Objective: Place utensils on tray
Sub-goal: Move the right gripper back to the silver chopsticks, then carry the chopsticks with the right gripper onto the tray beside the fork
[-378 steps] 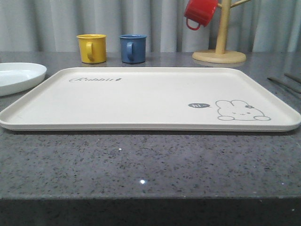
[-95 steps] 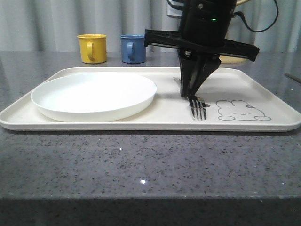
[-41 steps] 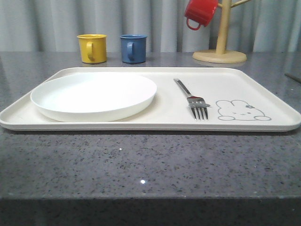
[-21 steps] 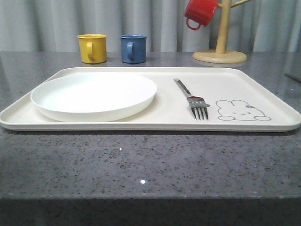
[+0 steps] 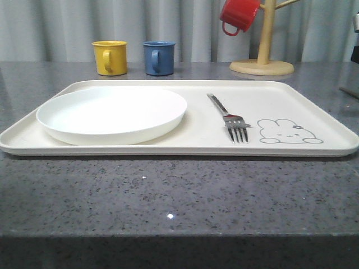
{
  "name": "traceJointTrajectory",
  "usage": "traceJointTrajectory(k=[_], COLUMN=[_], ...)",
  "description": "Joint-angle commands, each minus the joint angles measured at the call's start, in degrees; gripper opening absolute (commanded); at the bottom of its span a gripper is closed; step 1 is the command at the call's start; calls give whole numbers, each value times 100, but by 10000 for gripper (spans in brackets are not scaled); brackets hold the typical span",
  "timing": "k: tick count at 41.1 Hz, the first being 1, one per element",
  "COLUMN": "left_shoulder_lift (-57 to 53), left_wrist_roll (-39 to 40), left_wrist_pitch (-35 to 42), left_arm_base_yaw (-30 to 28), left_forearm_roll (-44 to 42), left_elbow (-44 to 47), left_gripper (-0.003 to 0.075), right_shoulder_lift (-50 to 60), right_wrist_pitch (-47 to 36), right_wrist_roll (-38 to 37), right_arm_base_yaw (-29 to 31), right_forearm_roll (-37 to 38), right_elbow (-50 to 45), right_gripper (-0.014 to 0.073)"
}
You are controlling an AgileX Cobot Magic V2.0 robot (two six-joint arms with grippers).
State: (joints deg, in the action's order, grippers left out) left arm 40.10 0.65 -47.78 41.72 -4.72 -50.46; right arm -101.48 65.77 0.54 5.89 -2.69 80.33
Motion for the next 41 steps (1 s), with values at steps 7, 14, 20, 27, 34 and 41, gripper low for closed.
traceJointTrajectory(k=[7, 14, 20, 27, 34, 41], left_shoulder_lift=[-16, -16, -16, -16, -16, -16], left_wrist_roll=[52, 52, 52, 52, 52, 52], left_wrist_pitch=[401, 401, 401, 480, 519, 523], left_arm_base_yaw=[41, 41, 41, 41, 41, 41], left_forearm_roll=[22, 22, 22, 22, 22, 22], left_elbow=[-148, -148, -148, -148, -148, -148], left_gripper=[401, 401, 401, 401, 401, 401], right_shoulder_lift=[234, 438, 594, 592, 570, 545], right_wrist_pitch=[111, 584, 877, 883, 728, 502], right_wrist_roll=[65, 65, 65, 65, -196, -854], right_arm_base_yaw=[35, -186, -657, -1206, -1657, -1868], right_forearm_roll=[-66, -455, -854, -1387, -1560, -1579], right_elbow=[195, 465, 552, 552, 552, 377], right_gripper=[43, 43, 43, 43, 44, 44])
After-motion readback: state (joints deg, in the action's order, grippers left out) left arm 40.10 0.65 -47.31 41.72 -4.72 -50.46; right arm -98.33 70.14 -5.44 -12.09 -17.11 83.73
